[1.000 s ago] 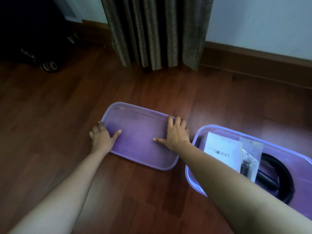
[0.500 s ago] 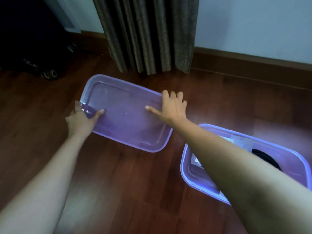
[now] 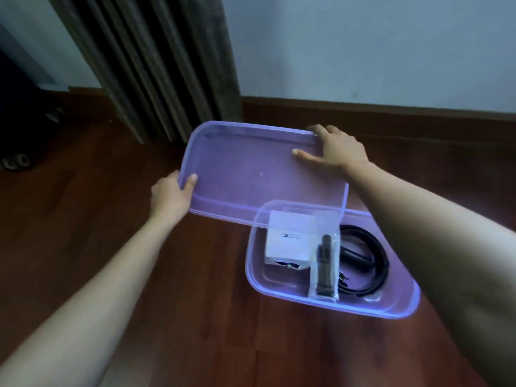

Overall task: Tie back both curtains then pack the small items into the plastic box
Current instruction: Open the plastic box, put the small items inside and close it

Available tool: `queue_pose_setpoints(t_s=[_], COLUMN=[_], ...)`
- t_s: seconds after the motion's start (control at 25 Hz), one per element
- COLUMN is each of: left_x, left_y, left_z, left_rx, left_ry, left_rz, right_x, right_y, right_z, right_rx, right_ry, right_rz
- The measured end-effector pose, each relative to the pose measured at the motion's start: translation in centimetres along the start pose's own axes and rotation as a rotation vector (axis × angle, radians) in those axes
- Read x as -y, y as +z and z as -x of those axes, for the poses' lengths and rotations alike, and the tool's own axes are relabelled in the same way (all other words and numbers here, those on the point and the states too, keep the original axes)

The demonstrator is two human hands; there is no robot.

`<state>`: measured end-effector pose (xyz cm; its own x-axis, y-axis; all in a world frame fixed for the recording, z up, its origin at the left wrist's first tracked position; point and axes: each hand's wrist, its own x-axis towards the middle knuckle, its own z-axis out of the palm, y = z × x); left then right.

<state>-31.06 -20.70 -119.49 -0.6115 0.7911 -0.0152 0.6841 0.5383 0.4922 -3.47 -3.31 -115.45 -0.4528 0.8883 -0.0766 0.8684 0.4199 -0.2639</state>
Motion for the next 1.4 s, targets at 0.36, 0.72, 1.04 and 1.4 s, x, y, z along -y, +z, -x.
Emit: queue_pose_setpoints(t_s=[0.36, 0.72, 1.04, 1.4], left_x=[-6.1, -4.8, -4.9, -7.1], left_y=[5.7, 6.9, 7.3, 9.4], left_z=[7.6, 11.4, 10.9, 5.5], left_rx=[0.355, 0.424, 0.537, 0.478], left_ry=[0.102, 0.005, -0.076, -0.131], left_rz=[-0.090, -0.177, -0.267, 0.207], right_x=[-12.7, -13.9, -13.5, -14.6], right_y=[1.1, 4.9, 5.5, 7.1], right_z=[8.5, 11.6, 12.9, 15.9], right_rx=[0.271, 0.366, 0.211, -0.012], right_ry=[0.174, 0.205, 0.140, 0.555], right_rz=[0.030, -0.047, -0.048, -0.418])
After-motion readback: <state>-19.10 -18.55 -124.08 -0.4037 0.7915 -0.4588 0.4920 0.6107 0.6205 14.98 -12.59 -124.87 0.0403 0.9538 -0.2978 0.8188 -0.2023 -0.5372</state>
